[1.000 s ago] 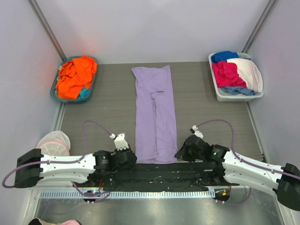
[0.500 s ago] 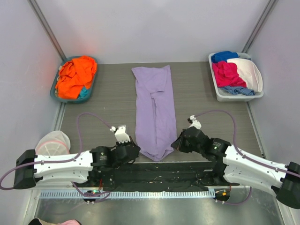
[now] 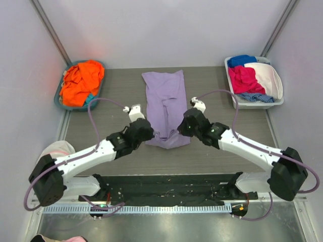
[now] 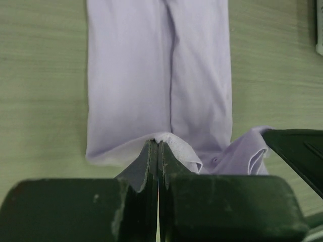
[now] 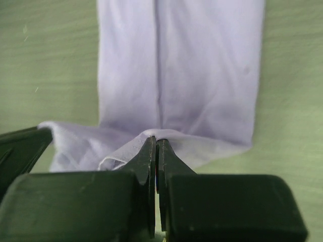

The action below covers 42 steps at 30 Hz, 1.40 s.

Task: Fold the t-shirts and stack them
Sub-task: Fold the tshirt

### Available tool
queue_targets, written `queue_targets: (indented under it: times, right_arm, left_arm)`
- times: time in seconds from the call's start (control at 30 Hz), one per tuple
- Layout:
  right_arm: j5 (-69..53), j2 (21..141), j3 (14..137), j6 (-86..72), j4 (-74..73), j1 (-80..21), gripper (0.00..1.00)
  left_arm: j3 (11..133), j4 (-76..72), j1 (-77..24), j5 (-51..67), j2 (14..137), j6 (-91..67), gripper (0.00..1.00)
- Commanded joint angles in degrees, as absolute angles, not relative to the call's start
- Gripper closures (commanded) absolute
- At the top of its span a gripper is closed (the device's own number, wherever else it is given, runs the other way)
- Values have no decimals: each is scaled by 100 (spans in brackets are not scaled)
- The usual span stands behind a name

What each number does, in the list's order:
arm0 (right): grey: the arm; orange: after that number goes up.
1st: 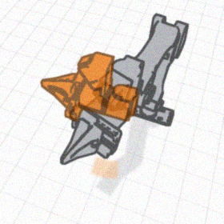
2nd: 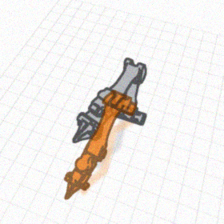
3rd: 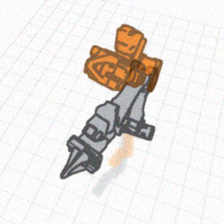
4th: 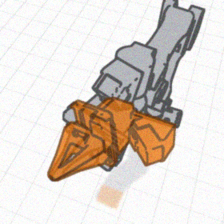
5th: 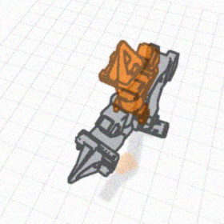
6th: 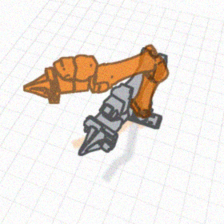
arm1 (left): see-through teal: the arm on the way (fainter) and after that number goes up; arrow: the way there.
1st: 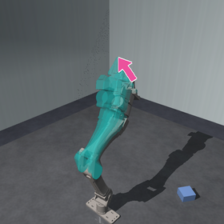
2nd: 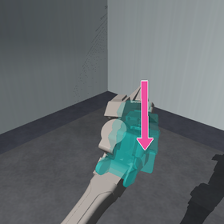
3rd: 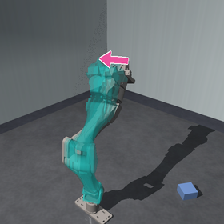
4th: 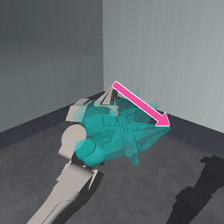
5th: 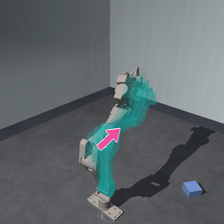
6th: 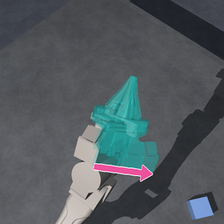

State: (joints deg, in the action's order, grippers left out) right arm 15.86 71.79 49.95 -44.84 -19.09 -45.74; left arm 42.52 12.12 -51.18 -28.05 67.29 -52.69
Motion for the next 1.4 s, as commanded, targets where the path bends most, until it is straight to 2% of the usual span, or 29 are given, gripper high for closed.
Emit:
queue_targets:
  times: [0.0, 0.27, 0.47, 0.67, 0.7, 0.77, 0.8, 0.83, 0.9, 1.03, 1.17, 1.37]
  right_arm:
    - [1371, 7662, 5413, -3904, -1301, -3947, 99]
    - [819, 8876, 6196, -3454, -765, -3060, 99]
    - [422, 9982, 6802, -3340, -484, -2655, 99]
    - [246, 10573, 7215, -3296, -369, -2338, 99]
    - [229, 10678, 7251, -3252, -369, -2303, 92]
    - [211, 10740, 7347, -3199, -360, -2198, 77]
    - [228, 10740, 7356, -3173, -360, -2162, 65]
    - [246, 10714, 7348, -3147, -352, -2119, 56]
    - [334, 10644, 7321, -3138, -360, -1996, 41]
    - [369, 10118, 6989, -3094, -483, -1820, 34]
    - [-137, 9511, 6356, -3234, -607, -1810, 32]
    - [-702, 8659, 4932, -3331, -238, -1934, 36]
  left_arm:
    - [4938, 422, -4598, -2067, 7443, -4413, 100]
    - [5493, -166, -3842, -1354, 8603, -4070, 100]
    - [5915, -360, -3305, -968, 9377, -3867, 100]
    - [6362, -554, -2769, -651, 10115, -3788, 100]
    - [6415, -571, -2664, -546, 10195, -3771, 100]
    - [6573, -554, -2576, -554, 10405, -3692, 86]
    - [6609, -545, -2453, -536, 10458, -3683, 76]
    - [6644, -545, -2391, -527, 10502, -3665, 37]
    - [6750, -458, -2207, -510, 10538, -3656, 1]
    - [6575, -360, -2083, -483, 10100, -3718, 0]
    - [5734, -413, -2100, -255, 9388, -3998, 0]
    - [4100, -667, -2582, -325, 8114, -4280, 0]
